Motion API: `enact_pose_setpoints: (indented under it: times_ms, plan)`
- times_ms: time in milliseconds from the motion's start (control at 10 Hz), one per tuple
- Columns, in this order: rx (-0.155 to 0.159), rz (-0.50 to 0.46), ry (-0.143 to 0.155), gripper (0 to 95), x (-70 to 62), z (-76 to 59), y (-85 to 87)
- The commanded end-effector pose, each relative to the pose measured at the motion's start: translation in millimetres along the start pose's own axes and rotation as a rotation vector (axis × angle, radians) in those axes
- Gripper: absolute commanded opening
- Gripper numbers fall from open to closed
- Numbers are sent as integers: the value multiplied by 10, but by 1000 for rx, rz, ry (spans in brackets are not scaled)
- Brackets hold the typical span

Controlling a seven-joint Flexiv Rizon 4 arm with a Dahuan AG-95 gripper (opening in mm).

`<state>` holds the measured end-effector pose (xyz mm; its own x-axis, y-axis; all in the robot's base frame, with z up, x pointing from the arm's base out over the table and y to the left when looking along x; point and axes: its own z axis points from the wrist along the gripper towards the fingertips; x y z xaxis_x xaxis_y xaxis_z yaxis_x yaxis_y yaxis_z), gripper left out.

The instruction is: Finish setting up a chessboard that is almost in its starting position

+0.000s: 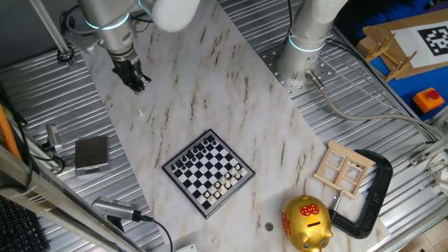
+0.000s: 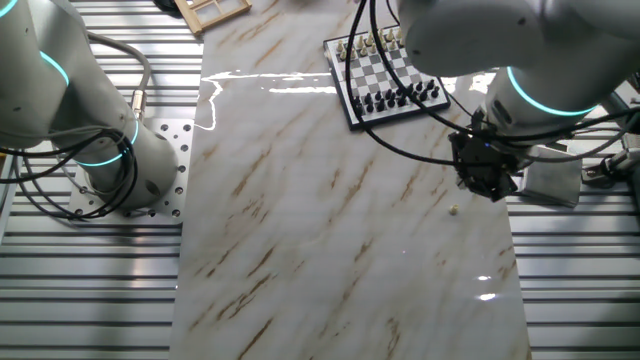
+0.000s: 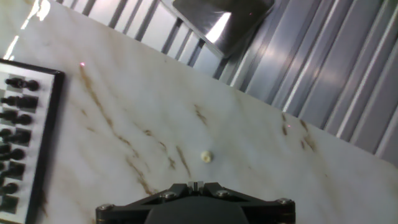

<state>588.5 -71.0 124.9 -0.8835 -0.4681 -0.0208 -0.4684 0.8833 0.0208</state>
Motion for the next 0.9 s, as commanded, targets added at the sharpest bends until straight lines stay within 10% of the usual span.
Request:
enact_pose_setpoints:
  times_ms: [100, 300, 400, 500, 900]
  plan:
    - [0, -8, 8, 0, -13, 128, -44]
    - [-13, -21, 0, 380, -19, 291, -139]
    - [-27, -23, -7, 380, -26, 333, -158]
    - [-33, -30, -8, 570, -34, 373, -176]
    - [-28, -64, -2, 570, -80, 569, -222]
